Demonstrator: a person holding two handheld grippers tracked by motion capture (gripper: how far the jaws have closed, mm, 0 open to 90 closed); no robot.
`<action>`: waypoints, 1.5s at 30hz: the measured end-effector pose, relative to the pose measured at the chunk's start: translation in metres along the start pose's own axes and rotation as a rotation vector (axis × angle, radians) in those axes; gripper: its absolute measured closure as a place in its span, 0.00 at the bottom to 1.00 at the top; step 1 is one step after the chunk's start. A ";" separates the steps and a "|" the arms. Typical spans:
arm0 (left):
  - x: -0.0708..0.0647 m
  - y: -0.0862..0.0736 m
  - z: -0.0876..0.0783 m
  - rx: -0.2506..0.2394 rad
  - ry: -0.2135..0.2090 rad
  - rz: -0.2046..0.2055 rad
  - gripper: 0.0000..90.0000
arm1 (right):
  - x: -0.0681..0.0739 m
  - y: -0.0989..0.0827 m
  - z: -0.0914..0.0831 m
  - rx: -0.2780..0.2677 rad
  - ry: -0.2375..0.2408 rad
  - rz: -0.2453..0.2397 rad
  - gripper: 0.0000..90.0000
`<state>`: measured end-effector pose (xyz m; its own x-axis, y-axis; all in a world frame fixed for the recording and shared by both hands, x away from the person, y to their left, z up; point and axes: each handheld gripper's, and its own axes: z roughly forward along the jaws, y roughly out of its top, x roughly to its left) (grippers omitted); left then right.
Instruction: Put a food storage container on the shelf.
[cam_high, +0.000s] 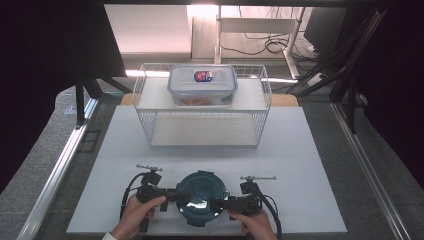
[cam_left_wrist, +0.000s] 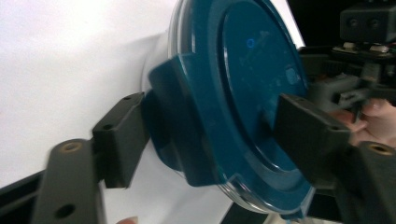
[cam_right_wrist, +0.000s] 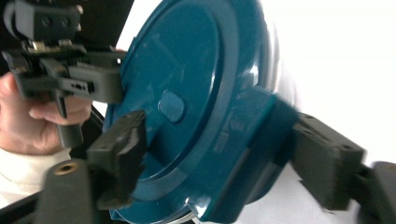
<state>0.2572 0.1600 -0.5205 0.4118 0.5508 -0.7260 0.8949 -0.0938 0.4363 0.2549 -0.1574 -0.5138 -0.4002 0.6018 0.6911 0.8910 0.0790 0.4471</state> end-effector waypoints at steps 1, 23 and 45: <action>0.000 0.000 0.000 0.001 -0.004 -0.011 0.32 | -0.001 0.001 -0.002 -0.003 0.004 0.006 0.31; -0.017 0.000 -0.018 -0.071 0.030 -0.023 0.47 | 0.003 0.003 -0.011 -0.038 0.041 0.030 0.45; -0.030 0.007 -0.025 -0.103 0.019 0.024 0.49 | 0.011 0.019 -0.026 -0.119 0.036 -0.069 0.46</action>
<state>0.2470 0.1630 -0.4823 0.4287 0.5655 -0.7046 0.8619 -0.0222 0.5066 0.2620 -0.1695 -0.4830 -0.4689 0.5690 0.6756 0.8302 0.0229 0.5569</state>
